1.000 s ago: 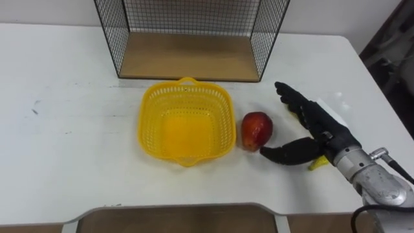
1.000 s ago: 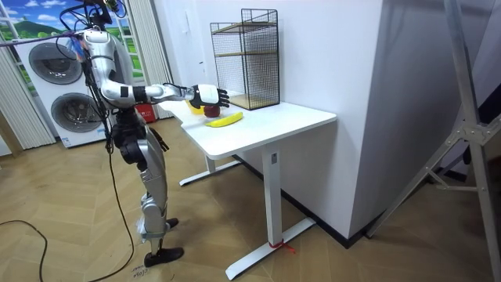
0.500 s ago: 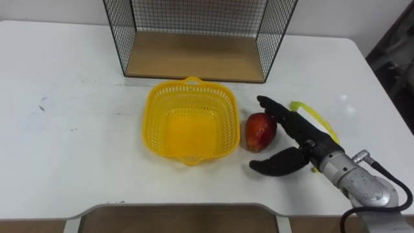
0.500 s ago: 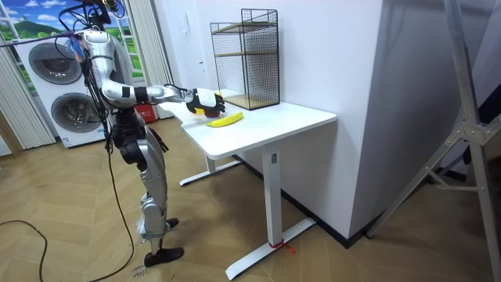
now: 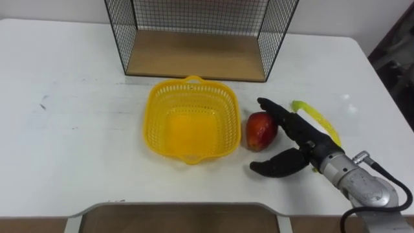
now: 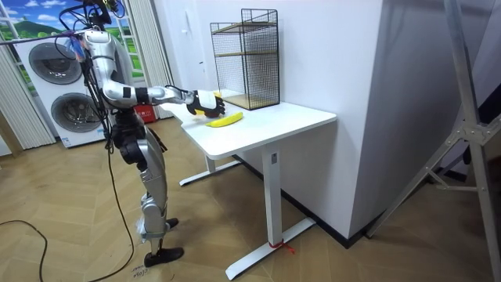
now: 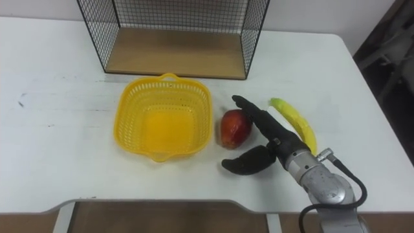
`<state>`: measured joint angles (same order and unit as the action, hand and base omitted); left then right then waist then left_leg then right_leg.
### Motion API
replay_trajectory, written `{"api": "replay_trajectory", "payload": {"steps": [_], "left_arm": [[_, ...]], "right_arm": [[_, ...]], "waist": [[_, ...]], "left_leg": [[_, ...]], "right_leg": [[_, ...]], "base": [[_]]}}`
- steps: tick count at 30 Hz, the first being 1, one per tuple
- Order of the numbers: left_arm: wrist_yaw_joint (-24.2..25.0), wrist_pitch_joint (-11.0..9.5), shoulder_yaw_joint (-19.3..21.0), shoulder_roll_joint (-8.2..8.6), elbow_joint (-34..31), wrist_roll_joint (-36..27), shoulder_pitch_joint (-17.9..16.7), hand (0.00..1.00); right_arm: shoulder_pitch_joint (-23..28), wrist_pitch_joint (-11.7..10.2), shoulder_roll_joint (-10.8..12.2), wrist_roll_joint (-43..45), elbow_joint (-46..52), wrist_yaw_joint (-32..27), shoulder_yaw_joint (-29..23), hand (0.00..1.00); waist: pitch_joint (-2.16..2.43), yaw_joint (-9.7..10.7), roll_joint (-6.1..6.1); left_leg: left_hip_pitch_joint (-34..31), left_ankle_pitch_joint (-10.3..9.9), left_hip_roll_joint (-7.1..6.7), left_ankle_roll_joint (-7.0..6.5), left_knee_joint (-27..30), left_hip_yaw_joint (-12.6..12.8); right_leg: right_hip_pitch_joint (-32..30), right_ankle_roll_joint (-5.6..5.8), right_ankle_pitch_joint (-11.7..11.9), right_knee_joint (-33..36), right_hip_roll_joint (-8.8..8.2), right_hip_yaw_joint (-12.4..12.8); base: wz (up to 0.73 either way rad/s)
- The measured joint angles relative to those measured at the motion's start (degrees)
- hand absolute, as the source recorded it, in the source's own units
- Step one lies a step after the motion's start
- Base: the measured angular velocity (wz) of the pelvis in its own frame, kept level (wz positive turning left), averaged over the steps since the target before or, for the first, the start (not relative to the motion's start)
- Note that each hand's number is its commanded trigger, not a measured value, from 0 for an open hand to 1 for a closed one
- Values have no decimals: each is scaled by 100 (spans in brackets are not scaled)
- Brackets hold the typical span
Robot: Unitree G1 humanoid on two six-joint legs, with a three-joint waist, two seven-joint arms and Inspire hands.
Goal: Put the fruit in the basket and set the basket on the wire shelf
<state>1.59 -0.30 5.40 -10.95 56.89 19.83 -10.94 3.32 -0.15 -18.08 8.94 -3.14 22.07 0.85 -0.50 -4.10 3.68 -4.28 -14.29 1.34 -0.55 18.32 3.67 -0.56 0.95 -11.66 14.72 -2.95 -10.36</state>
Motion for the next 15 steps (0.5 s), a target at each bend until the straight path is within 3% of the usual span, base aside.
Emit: {"api": "replay_trajectory", "payload": {"steps": [15], "left_arm": [[-90, 60, -1, 0, -1, 43, -212, 0]], "right_arm": [[0, 0, 0, -3, -80, -380, -10, 0]], "waist": [[-4, -87, -45]], "left_leg": [[-3, 0, 1, 0, 6, 2]], "right_leg": [[-10, -3, 2, 6, 2, -6]], "base": [[0]]}}
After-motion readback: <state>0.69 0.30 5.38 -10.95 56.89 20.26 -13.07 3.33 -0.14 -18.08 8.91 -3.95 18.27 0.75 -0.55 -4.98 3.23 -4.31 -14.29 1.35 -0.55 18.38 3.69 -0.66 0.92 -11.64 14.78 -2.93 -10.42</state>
